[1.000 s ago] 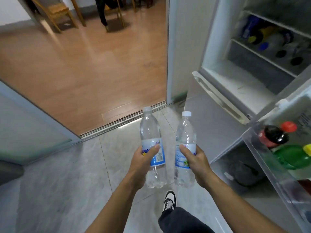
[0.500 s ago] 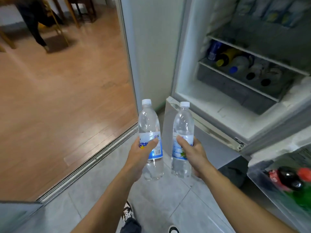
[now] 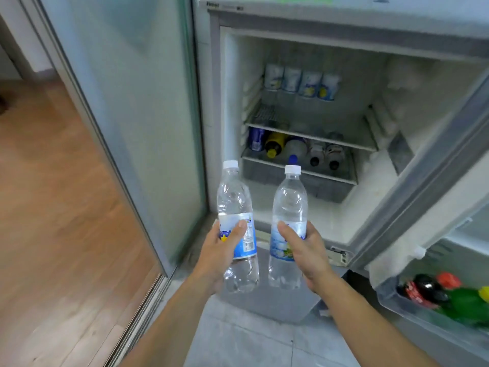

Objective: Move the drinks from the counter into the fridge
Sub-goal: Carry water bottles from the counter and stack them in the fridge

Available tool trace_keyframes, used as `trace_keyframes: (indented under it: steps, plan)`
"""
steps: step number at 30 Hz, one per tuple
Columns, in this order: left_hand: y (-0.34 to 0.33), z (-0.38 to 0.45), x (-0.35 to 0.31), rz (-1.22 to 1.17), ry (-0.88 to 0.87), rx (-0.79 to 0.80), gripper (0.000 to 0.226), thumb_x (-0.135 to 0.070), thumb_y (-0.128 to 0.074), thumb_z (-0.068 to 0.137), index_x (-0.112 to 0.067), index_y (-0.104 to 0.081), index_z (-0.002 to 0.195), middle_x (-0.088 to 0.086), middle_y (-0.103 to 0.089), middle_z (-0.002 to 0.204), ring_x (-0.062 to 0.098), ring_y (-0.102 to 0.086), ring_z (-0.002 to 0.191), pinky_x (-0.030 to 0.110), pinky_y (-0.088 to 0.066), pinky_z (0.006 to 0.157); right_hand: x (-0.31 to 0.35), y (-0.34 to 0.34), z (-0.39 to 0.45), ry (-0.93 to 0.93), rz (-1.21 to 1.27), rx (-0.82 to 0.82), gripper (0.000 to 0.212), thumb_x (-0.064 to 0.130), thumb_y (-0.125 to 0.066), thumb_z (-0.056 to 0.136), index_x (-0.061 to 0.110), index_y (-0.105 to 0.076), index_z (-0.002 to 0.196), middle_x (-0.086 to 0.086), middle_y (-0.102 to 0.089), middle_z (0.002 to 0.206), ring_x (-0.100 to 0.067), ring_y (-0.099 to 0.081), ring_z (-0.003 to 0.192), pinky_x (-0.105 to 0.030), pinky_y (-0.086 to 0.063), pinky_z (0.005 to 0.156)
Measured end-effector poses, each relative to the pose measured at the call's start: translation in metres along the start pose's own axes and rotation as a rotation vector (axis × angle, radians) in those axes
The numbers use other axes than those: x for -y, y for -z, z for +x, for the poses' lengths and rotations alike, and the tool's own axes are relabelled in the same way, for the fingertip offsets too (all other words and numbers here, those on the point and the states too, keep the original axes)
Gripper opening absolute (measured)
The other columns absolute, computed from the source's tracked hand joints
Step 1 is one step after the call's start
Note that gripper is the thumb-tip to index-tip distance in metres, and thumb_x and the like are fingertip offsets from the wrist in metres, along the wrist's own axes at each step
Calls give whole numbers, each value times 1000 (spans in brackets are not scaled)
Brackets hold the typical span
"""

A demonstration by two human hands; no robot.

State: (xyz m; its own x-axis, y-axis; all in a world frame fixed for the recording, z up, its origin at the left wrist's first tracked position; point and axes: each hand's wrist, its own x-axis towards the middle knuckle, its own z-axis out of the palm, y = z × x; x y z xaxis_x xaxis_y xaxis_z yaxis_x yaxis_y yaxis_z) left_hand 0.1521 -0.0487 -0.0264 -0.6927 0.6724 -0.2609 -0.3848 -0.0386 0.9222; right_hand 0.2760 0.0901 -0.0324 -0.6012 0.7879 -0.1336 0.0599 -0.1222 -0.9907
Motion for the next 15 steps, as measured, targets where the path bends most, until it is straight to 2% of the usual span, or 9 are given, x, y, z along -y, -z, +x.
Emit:
trace_keyframes:
  steps: [2, 4, 6, 9, 15]
  plan:
    - [-15, 25, -13, 40, -43, 37, 19, -34, -73, 85, -30, -68, 103, -1, -77, 95, 14, -74, 82, 29, -58, 64, 16, 10, 17, 49, 20, -64, 33, 41, -80, 77, 26, -68, 104, 1, -77, 93, -16, -75, 83, -22, -57, 63]
    - [-30, 50, -28, 106, -115, 80, 17, -31, -74, 86, -32, -67, 101, -4, -76, 94, 11, -73, 81, 21, -56, 61, 35, 22, 37, 100, 35, -119, 41, 48, -79, 70, 27, -68, 103, 3, -78, 92, -15, -75, 83, -23, -57, 65]
    - [-45, 75, -47, 172, -191, 101, 21, -29, -74, 86, -34, -64, 104, -9, -75, 96, 7, -72, 85, 16, -54, 63, 54, 35, 63, 152, 41, -184, 34, 45, -79, 73, 29, -68, 102, 5, -77, 94, -15, -75, 86, -28, -59, 72]
    - [-65, 111, -74, 264, -277, 100, 29, -27, -76, 85, -35, -61, 109, -13, -74, 98, 5, -71, 89, 19, -55, 71, 81, 55, 105, 219, 72, -278, 23, 34, -79, 82, 28, -68, 100, 8, -77, 93, -11, -74, 85, -23, -56, 68]
    - [-104, 182, -113, 313, -396, 6, 40, -26, -81, 80, -30, -57, 112, -12, -72, 100, 2, -70, 87, 20, -54, 71, 127, 74, 180, 319, 131, -430, 33, 32, -83, 77, 22, -68, 105, 12, -76, 87, 0, -72, 77, -12, -52, 58]
